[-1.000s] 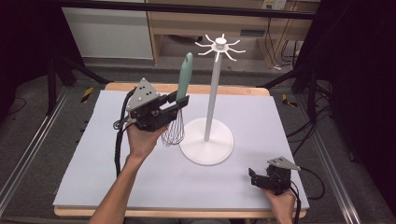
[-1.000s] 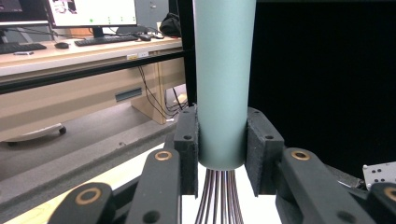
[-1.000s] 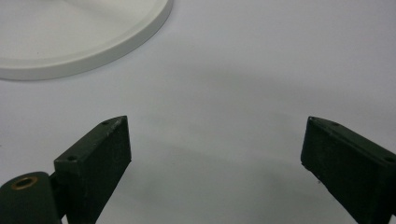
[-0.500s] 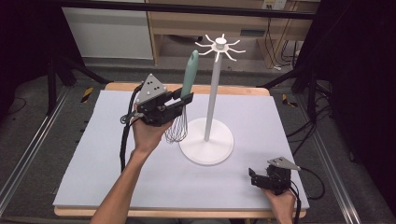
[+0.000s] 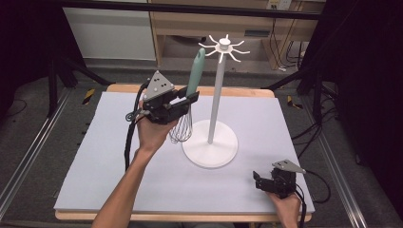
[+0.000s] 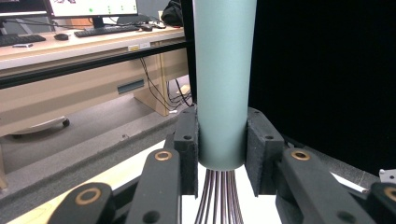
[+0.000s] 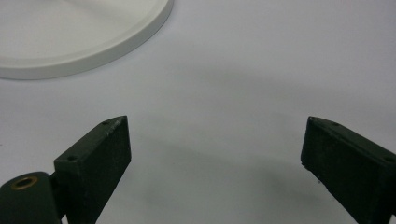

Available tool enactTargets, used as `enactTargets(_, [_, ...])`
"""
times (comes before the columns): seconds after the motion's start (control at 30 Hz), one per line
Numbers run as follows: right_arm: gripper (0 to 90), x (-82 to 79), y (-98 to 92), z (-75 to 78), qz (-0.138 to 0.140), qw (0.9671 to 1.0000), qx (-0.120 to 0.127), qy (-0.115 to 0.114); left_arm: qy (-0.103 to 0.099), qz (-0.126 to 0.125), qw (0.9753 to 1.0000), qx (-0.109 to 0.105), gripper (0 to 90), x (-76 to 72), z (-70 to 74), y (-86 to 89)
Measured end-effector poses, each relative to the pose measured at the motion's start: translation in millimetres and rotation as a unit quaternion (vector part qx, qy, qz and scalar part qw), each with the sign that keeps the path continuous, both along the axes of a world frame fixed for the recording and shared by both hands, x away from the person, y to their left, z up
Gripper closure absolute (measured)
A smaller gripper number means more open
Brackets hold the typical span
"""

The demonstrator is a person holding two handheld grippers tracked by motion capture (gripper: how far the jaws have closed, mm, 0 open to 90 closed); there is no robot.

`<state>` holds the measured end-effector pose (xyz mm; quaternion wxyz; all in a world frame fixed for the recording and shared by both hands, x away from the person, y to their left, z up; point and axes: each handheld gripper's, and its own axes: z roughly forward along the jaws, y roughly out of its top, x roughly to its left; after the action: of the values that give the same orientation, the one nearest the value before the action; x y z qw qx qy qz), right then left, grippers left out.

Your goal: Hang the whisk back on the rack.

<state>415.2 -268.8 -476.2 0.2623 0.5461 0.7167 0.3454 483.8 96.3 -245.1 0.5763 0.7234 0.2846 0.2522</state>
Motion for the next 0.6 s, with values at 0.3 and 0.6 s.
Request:
enactTargets(0.3, [9.0,-0.2,-0.1,0.2,0.001,1.0000,0.001,0.000,0.002,-0.002,1.0000,-0.001,68.4,4.9,-2.7,-7.4])
enactTargets(0.6, [9.0,-0.1,-0.3,0.1,0.001,1.0000,0.001,-0.001,0.003,-0.003,1.0000,-0.003,68.4,9.2,-5.3,-14.2])
